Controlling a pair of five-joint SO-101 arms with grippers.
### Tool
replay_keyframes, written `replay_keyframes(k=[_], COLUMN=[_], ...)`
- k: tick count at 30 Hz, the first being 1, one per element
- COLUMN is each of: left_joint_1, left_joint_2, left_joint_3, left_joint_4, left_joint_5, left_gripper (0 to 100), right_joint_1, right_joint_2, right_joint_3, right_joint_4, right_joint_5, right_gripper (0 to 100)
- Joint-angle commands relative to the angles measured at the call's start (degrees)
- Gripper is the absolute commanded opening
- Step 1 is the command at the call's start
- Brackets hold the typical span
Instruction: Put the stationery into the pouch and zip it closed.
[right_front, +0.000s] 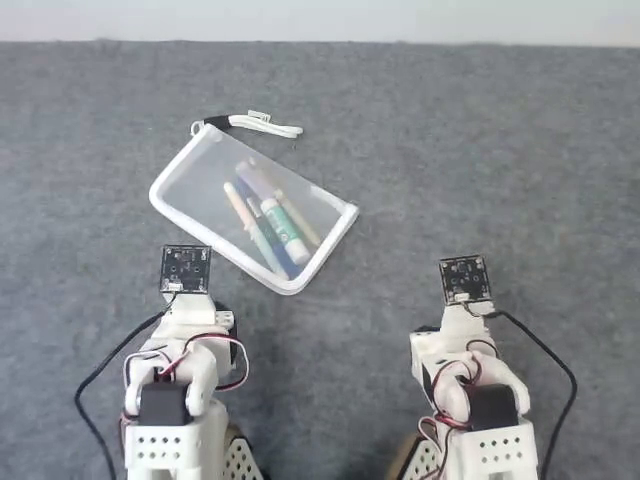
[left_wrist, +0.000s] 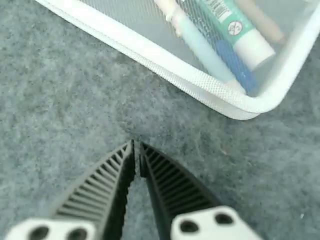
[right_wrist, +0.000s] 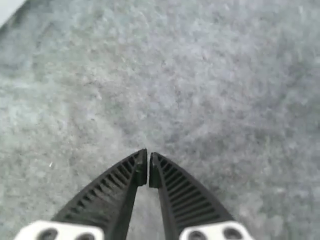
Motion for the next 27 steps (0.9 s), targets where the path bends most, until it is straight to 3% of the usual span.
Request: replay_keyframes(k=[1,6,16,27], left_joint_1=[-0.3,-0.3,-0.3,-0.3], left_joint_2=[-0.8,-0.8,-0.8,-0.8], left_joint_3=[-0.7,-0.7,-0.7,-0.7], left_joint_4=[0.3,0.3,0.3,0.3], left_joint_5=[-0.4,-0.4,-0.4,-0.4], left_gripper=[1,1,1,1], right_joint_1=[1.1,1.5,1.4,1.4], right_joint_2=[-0.6,-0.6,-0.6,-0.6], right_joint_3=[1.1,1.1,1.1,1.1], right_joint_4=[0.6,0.5,0.0,0.6], right_joint_5=[6.9,13.1,7.6,7.4], right_gripper=[0.7,0.7,0.7,0.8])
